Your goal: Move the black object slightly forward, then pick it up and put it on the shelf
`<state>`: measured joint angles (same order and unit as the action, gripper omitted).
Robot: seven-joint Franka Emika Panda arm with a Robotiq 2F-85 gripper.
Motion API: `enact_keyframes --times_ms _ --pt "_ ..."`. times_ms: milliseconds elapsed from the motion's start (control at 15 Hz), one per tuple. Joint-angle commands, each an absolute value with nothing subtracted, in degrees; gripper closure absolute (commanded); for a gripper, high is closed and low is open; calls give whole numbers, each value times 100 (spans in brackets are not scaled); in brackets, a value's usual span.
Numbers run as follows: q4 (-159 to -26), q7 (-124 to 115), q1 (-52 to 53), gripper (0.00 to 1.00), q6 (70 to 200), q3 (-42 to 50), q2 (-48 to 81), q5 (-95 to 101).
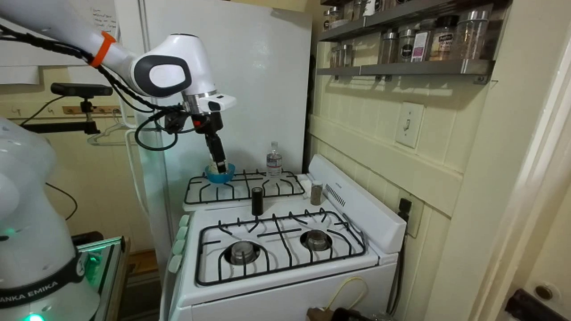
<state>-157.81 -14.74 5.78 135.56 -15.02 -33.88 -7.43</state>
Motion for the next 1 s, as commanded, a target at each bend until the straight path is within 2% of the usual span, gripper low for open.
enact_keyframes --times_ms 0,467,933 --pt "-15780 -1939 486 0 14352 -1700 -2653 -474" --pt "-15793 -1932 476 0 15608 -1624 -1309 -93" --pt "-15769 -1713 651 0 15719 -1384 -954 -144"
